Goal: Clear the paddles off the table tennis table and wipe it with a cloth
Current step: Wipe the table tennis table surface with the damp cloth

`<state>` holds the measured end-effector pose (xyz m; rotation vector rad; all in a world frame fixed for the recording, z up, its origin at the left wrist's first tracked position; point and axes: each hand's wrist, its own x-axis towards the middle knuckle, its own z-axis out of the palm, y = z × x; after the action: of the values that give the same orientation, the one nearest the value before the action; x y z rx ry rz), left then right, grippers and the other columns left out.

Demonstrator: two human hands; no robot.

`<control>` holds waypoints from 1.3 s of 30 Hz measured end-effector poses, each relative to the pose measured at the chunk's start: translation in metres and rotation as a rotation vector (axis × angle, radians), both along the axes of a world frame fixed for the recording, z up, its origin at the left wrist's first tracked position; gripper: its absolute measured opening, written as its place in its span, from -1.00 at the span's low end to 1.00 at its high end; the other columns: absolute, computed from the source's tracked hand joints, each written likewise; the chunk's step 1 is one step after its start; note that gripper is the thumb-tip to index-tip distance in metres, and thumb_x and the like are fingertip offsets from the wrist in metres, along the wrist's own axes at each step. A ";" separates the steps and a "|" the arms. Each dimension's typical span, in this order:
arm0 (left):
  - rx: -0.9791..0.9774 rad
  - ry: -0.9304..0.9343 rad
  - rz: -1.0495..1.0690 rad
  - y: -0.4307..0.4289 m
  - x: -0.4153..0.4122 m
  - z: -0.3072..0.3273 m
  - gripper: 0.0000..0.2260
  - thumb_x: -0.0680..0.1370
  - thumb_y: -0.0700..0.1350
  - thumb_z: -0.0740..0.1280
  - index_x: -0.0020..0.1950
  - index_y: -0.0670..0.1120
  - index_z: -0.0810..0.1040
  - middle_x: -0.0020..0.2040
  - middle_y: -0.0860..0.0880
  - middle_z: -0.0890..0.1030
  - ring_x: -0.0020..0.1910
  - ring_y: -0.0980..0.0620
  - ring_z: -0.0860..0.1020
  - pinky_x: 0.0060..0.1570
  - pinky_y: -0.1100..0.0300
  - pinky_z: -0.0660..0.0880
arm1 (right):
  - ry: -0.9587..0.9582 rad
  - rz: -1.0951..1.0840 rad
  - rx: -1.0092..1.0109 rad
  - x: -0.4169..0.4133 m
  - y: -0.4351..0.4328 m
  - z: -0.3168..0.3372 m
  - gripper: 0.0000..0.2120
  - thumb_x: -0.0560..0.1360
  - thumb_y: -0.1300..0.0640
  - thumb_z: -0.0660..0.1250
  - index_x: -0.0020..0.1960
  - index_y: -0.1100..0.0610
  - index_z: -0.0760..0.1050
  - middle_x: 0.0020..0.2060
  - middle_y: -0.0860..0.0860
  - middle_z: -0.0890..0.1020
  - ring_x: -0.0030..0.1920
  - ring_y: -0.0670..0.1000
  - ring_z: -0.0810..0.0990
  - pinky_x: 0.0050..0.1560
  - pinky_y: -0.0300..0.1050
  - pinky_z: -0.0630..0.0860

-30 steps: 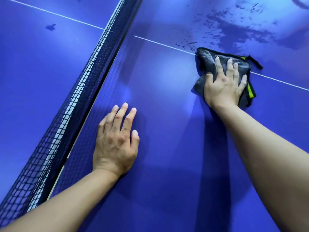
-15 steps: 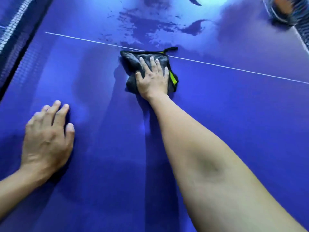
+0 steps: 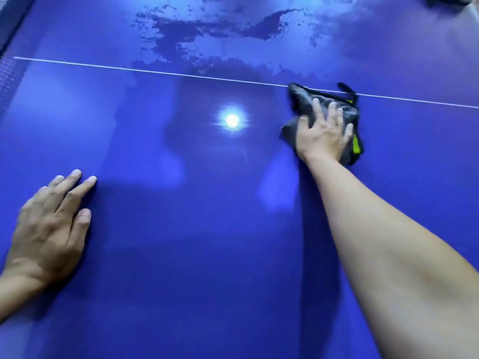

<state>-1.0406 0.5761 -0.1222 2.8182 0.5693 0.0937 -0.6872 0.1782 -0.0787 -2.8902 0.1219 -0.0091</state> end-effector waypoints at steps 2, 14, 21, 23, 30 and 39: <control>-0.007 0.007 0.006 -0.003 0.002 0.003 -0.49 0.61 0.14 -0.02 0.59 0.22 0.19 0.62 0.14 0.17 0.60 -0.01 0.15 0.55 -0.15 0.09 | 0.000 -0.069 -0.006 0.006 -0.031 0.000 -0.42 0.64 -0.22 0.02 0.64 -0.14 0.13 0.65 0.04 0.09 0.65 0.04 0.01 0.61 0.19 -0.18; 0.008 -0.074 -0.019 -0.039 0.008 0.045 -0.51 0.60 -0.04 0.08 0.53 -0.05 0.37 0.57 -0.06 0.31 0.56 -0.16 0.25 0.52 -0.12 0.15 | -0.059 0.050 -0.010 -0.024 0.121 0.000 -0.40 0.63 -0.18 0.04 0.64 -0.10 0.14 0.64 0.10 0.12 0.65 0.11 0.00 0.60 0.25 -0.18; 0.017 -0.082 -0.033 -0.032 0.007 0.042 -0.52 0.60 -0.06 0.09 0.53 -0.04 0.37 0.57 -0.06 0.32 0.56 -0.15 0.26 0.51 -0.14 0.18 | -0.034 0.553 0.032 -0.118 0.304 0.000 -0.38 0.62 -0.19 0.07 0.65 -0.09 0.11 0.66 0.12 0.04 0.65 0.11 -0.05 0.58 0.26 -0.23; 0.007 -0.081 -0.021 -0.032 0.006 0.044 -0.52 0.60 -0.07 0.10 0.54 -0.03 0.37 0.57 -0.06 0.32 0.56 -0.14 0.25 0.52 -0.13 0.17 | 0.010 0.636 0.042 -0.135 0.319 0.000 -0.39 0.64 -0.18 0.04 0.66 -0.09 0.08 0.66 0.12 0.01 0.65 0.11 -0.09 0.58 0.26 -0.27; -0.003 -0.055 -0.004 -0.034 0.007 0.046 -0.52 0.60 -0.06 0.07 0.54 0.00 0.36 0.58 -0.02 0.30 0.57 -0.10 0.23 0.54 -0.10 0.14 | -0.037 0.520 0.072 -0.117 0.209 0.000 -0.38 0.58 -0.20 0.12 0.63 -0.16 0.16 0.65 0.04 0.10 0.64 0.04 0.02 0.60 0.16 -0.22; 0.011 -0.043 0.015 -0.040 0.008 0.050 -0.52 0.60 -0.03 0.05 0.53 0.01 0.35 0.58 -0.03 0.29 0.56 -0.11 0.22 0.53 -0.05 0.11 | -0.024 -0.029 -0.025 -0.090 -0.020 0.001 -0.37 0.59 -0.23 -0.02 0.64 -0.13 0.13 0.64 0.10 0.12 0.64 0.09 0.05 0.61 0.23 -0.15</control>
<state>-1.0325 0.5360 -0.0726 2.8157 0.5826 0.1607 -0.7773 0.1579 -0.0781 -2.9121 0.1606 -0.0503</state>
